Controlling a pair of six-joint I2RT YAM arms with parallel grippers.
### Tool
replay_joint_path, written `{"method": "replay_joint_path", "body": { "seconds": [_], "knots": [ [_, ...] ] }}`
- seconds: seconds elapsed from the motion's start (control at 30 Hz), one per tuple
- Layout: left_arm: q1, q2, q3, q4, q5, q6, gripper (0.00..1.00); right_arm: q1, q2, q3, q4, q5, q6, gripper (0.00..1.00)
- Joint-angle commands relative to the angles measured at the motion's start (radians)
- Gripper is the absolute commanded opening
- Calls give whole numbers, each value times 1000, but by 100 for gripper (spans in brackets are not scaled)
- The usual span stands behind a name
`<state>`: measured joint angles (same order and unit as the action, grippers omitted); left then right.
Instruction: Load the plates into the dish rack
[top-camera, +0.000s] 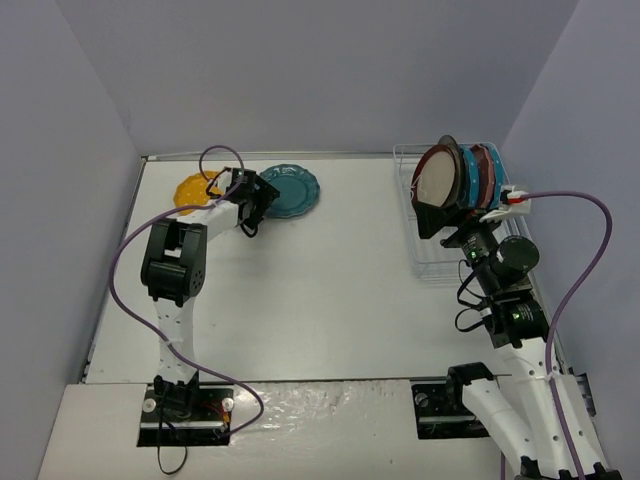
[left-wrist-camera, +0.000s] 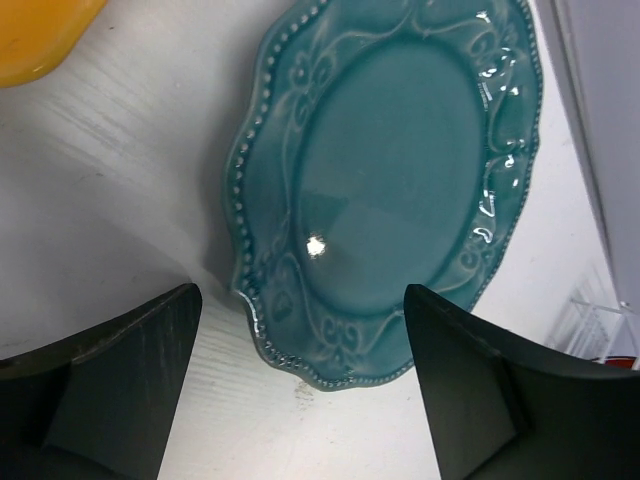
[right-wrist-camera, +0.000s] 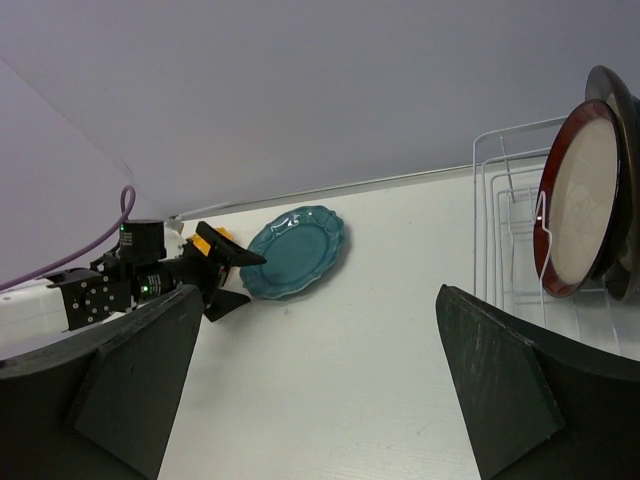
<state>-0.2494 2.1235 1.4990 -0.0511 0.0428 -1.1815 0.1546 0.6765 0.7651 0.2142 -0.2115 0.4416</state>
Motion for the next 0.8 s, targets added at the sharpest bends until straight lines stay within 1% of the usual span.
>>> {"method": "replay_joint_path", "body": {
  "seconds": [0.0,0.2,0.27,0.4,0.43,0.47,0.53,0.57,0.63,0.77],
  "knots": [
    [7,12,-73,99,13,-37,72,10,0,-4,68,-13,0,100],
    [12,35,-150,207,21,-39,56,10,-12,-19,58,-31,9,100],
    [15,46,-162,230,19,-32,48,10,-18,-25,54,-30,7,100],
    [18,57,-198,282,29,-35,29,10,-18,-40,49,-37,9,100],
    [18,58,-208,289,30,-34,21,10,-15,-43,49,-41,10,100],
    [19,58,-217,296,32,-31,10,10,-11,-46,50,-46,11,100],
    [22,55,-234,314,52,-23,1,10,3,-49,51,-62,20,100],
    [22,52,-247,315,54,-23,0,11,11,-50,51,-63,20,100],
    [27,33,-302,378,79,-26,0,14,34,-58,62,-95,35,100],
    [24,-56,-456,444,132,-27,0,51,99,-102,121,-144,112,100]
  ]
}}
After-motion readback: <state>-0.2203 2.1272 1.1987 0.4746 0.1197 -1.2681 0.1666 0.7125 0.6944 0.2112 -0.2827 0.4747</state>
